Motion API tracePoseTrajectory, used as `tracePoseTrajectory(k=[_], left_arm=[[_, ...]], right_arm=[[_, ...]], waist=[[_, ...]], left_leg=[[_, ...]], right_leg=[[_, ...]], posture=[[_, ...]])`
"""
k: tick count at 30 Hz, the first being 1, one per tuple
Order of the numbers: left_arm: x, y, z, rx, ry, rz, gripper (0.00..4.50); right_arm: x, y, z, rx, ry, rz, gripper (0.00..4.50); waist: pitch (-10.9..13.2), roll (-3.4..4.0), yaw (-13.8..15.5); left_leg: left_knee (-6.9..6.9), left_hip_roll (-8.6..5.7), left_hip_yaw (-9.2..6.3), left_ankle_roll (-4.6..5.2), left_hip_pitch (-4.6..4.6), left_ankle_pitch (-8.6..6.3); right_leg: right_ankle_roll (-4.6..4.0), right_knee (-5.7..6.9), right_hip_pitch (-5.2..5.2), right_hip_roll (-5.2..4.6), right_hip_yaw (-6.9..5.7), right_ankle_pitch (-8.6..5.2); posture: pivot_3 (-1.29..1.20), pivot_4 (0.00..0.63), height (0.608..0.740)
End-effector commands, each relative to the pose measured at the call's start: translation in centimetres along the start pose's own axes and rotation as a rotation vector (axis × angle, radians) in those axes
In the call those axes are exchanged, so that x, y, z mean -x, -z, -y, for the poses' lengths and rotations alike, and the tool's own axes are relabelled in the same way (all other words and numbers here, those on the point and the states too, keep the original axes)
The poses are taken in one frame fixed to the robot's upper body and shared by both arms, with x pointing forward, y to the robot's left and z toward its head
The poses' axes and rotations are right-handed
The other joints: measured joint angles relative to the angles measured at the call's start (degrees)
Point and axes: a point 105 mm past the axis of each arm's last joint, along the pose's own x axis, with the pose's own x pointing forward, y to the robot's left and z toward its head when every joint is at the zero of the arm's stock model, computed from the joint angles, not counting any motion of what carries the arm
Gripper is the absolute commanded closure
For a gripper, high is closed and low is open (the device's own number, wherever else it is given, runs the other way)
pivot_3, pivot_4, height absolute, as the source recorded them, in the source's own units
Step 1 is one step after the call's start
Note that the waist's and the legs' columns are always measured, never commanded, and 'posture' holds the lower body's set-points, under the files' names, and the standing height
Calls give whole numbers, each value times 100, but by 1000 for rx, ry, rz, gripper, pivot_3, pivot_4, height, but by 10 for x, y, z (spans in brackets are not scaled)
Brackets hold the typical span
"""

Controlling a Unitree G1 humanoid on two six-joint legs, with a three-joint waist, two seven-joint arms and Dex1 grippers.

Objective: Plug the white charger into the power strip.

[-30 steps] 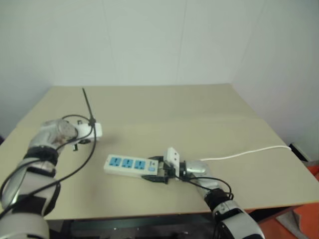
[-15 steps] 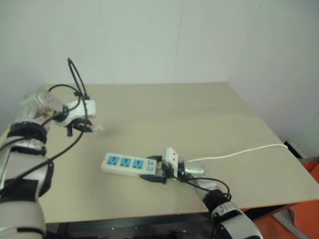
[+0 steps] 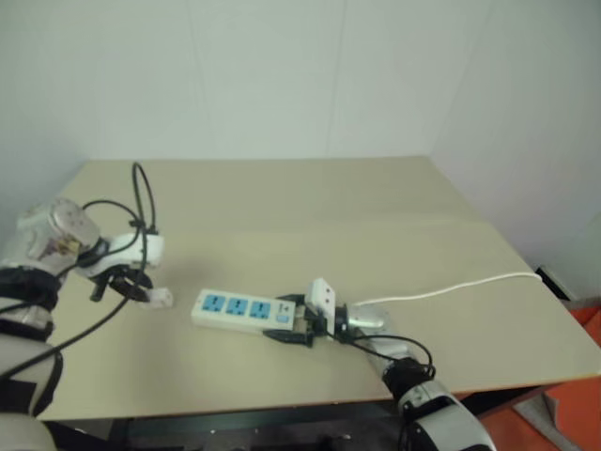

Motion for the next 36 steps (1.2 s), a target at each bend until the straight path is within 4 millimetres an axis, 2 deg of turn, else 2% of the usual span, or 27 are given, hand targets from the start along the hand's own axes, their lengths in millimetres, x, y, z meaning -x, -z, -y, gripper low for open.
tracePoseTrajectory(k=[1, 16, 18, 22, 27, 33, 36], left_arm=[[5, -1, -2, -32, -16, -23, 3520], [-11, 9, 0, -42, -24, -81, 3520], [-11, 9, -1, -41, -28, -79, 2773], [-11, 9, -3, -35, -40, -75, 1694], [-9, 7, -5, -35, -46, -70, 63], [-6, -2, -10, -51, -63, -56, 24], [-5, -4, -14, -89, -63, -113, 24]], right_arm=[[-2, -11, 1, 22, -9, 34, 1083], [-3, -11, -1, 11, -9, 34, 1083], [-4, -11, -1, 9, -8, 34, 1083], [-4, -11, -1, 8, -8, 35, 1083], [-4, -11, -1, 7, -5, 36, 1083], [-4, -12, 2, 7, 1, 37, 1083], [-5, -12, 3, 8, 2, 36, 1083]], waist=[[0, 0, -1], [0, 0, -9], [0, 0, -9], [0, 0, -11], [0, 0, -19], [0, 0, -16], [0, 0, -17]], left_leg=[[0, 0, 0, 0, 0, 0], [0, 0, 0, 0, 7, 0], [0, 0, 0, 0, 8, 0], [0, 0, 0, 0, 5, 0], [0, 0, 0, 0, 3, 0], [0, 0, 0, 0, 3, 0], [0, -1, 0, 0, 3, 0]], right_leg=[[4, 0, 0, 1, 0, 2], [9, 8, 1, 1, 2, 5], [9, 9, 2, 1, 3, 5], [9, 6, 2, 1, 2, 5], [9, 4, 1, 1, 2, 6], [9, 4, 1, 1, 2, 5], [10, 4, 1, 1, 2, 6]], posture=[[0, 150, 740], [0, 150, 740], [0, 150, 740], [0, 150, 740], [0, 150, 740], [0, 150, 740], [0, 150, 740]])
